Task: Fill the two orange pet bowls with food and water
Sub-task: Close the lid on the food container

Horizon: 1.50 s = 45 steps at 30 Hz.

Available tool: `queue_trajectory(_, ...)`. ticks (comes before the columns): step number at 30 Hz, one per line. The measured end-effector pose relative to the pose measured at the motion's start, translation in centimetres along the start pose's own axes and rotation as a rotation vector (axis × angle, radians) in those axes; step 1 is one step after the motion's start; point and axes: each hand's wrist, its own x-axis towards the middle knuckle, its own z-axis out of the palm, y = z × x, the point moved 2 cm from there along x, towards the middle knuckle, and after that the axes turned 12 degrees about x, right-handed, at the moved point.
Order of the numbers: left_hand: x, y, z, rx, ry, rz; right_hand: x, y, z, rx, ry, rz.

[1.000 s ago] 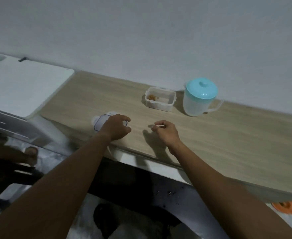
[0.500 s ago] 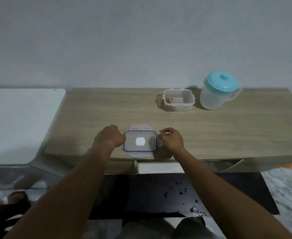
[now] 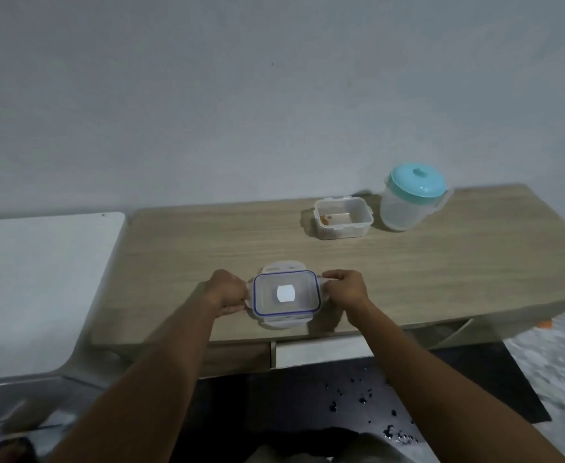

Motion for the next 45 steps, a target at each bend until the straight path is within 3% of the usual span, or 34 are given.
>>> queue_trajectory(5, 0.4, 2.9, -0.5, -0.206, -0.037, 0.106, 0.8, -3.1, -2.6, 0.150, -0.128, -0.002)
queue_trajectory(9, 1.1, 5.9, -0.1, -0.258, 0.002, 0.236, 1.5, -6.2, -4.9, 0.156, -0.188, -0.124)
queue_trajectory(12, 1.1, 8.0, 0.4, -0.273, 0.057, 0.253, 2.5, -8.1, -6.1, 0.207, -0.134, -0.263)
queue_trajectory(14, 1.0, 9.1, 1.0, -0.373, 0.004, 0.241, 3.1, -8.8, -6.8, 0.202, -0.042, -0.338)
queue_trajectory(18, 0.7, 11.1, 2.8, -0.607, -0.095, 0.250, 3.7, -9.0, -7.9, 0.348, -0.066, -0.271)
queue_trajectory(23, 1.1, 12.4, 4.9, -0.728, -0.054, 0.248, 4.1, -8.9, -9.0, 0.435, -0.078, -0.231)
queue_trajectory(27, 1.2, 12.8, 7.1, -0.600, 0.038, 0.294, 5.1, -8.2, -9.6, 0.416, -0.059, -0.274)
queue_trajectory(30, 1.8, 13.7, 8.4, -0.495, 0.150, 0.321, 6.1, -8.2, -10.0, 0.236, 0.059, -0.316)
queue_trajectory(35, 3.5, 15.6, 10.0, -0.338, 0.387, 0.307, 8.0, -9.4, -9.4, 0.026, 0.084, -0.435)
queue_trajectory(45, 8.3, 17.6, 12.2, -0.291, 0.455, 0.266, 13.3, -8.6, -7.6, -0.222, 0.054, -0.443)
